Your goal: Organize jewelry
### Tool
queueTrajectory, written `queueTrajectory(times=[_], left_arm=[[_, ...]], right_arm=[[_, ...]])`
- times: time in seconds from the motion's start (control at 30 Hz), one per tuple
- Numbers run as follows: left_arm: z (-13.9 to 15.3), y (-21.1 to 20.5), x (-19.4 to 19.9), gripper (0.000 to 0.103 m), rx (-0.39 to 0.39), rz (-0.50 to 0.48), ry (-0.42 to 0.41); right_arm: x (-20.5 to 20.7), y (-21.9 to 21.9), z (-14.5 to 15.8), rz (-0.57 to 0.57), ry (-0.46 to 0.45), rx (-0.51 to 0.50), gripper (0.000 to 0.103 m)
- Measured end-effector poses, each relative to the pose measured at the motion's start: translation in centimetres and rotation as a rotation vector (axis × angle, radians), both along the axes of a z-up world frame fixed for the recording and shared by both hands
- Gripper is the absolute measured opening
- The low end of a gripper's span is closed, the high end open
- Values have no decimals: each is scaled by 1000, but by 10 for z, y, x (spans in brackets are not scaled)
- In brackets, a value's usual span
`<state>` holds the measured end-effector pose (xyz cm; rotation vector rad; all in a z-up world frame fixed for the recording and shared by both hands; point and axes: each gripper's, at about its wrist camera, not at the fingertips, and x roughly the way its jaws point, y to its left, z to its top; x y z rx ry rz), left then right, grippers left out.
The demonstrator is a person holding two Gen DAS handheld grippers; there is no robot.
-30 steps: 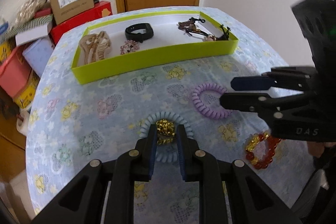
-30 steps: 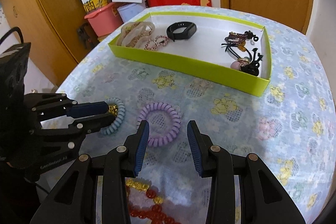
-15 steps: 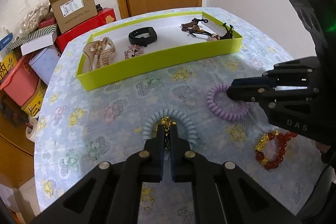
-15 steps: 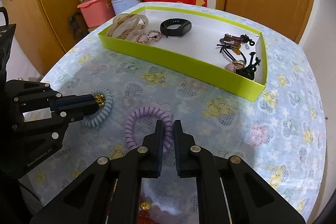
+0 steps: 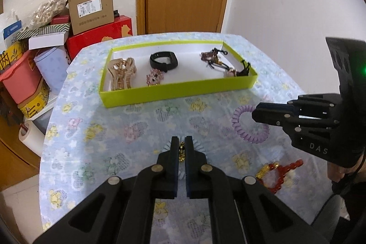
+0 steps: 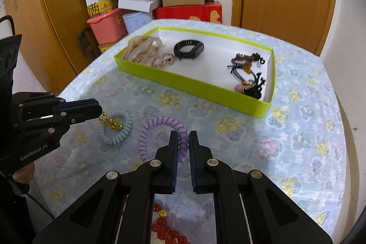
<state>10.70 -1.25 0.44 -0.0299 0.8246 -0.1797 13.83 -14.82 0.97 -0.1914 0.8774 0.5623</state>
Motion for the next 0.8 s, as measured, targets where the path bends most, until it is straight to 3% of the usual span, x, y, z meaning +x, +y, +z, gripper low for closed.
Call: queueTrajectory(times=[0.8], left_arm=[[82, 10, 4, 4, -45, 16, -114]], right_arm=[[-12, -6, 57, 3, -113, 13, 9]])
